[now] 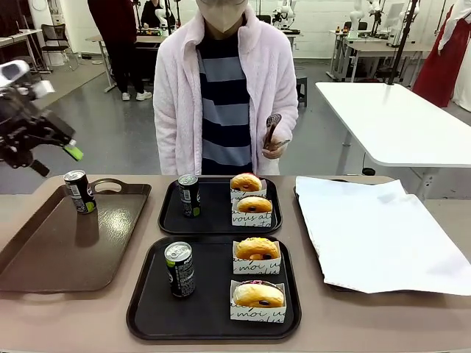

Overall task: Set up donuts and drinks on trays.
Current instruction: Pick up one Pepsi coke from the Handle tray and place it on the Flat Tray without a Pepsi coke.

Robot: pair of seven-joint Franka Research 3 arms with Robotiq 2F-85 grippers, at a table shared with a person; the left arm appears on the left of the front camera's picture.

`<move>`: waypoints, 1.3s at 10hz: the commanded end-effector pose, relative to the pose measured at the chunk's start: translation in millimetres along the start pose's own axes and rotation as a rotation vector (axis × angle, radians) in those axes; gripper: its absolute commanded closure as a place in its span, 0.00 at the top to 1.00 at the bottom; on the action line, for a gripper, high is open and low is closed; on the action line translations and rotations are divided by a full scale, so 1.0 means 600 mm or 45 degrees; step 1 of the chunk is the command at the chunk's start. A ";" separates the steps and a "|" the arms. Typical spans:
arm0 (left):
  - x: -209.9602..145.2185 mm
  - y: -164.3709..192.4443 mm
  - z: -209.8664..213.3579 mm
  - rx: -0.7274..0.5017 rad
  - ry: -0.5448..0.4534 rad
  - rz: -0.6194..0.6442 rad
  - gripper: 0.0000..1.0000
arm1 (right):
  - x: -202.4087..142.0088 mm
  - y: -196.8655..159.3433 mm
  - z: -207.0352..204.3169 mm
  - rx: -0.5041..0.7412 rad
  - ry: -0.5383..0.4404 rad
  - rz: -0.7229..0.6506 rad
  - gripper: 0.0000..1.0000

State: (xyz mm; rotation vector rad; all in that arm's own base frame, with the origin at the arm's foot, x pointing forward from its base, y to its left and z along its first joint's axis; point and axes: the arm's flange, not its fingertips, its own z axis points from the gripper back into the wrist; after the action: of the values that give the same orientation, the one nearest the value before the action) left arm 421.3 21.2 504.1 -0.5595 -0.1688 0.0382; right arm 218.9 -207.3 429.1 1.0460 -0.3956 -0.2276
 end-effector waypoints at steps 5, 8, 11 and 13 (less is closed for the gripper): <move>-0.059 0.224 0.009 -0.540 0.099 0.036 1.00 | 0.005 0.000 -0.003 0.036 -0.024 0.019 1.00; -0.079 0.283 0.041 -0.753 0.061 0.046 1.00 | 0.005 0.000 -0.003 0.036 -0.024 0.019 1.00; -0.074 0.311 0.061 -0.773 0.023 0.081 1.00 | 0.005 0.000 -0.003 0.036 -0.024 0.019 1.00; -0.091 0.308 0.057 -0.754 0.049 0.099 1.00 | 0.005 0.000 -0.003 0.036 -0.024 0.019 1.00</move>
State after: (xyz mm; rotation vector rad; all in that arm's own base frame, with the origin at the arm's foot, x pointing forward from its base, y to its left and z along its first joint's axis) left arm 365.6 198.0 428.3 -1.1510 -0.1221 0.0586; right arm 218.9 -207.3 429.2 1.0458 -0.3957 -0.2274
